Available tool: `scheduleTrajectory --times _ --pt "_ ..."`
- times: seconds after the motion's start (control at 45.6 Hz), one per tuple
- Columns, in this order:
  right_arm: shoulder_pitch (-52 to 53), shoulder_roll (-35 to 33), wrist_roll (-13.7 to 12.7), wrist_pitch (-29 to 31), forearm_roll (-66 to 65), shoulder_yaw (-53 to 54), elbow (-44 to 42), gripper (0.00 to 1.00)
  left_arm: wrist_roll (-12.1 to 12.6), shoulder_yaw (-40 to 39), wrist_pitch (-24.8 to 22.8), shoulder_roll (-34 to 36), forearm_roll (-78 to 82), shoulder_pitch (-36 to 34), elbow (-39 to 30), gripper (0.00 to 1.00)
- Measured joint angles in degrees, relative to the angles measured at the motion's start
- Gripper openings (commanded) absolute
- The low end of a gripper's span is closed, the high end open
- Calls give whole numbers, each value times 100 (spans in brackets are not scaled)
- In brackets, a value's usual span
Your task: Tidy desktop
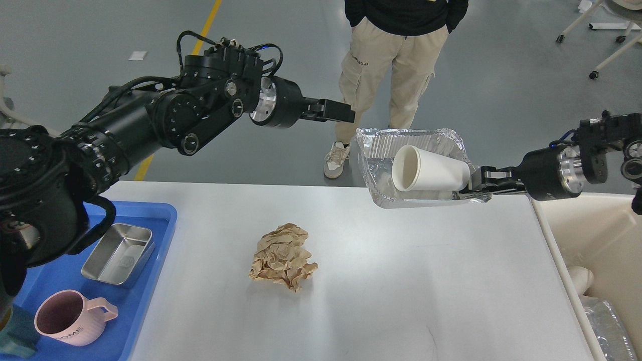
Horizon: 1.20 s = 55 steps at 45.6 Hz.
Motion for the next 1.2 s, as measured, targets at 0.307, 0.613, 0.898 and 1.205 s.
scheduleTrajectory --times 0.307,0.613,0.898,1.205 --pt "-2 38 0 0 -2 -34 -48 0 76 -302 -104 2805 12 1410 -2829 97" --pt "-37 50 -2 0 -2 -34 -53 0 492 -1995 403 5164 -11 3803 -4633 97" --pt "-69 36 -2 0 0 -32 -53 0 825 -3621 1189 5555 -1058 5866 -4872 97" --pt "-63 78 -2 0 -1 -74 -64 0 1117 -3484 1729 5957 -3339 6318 -4951 97"
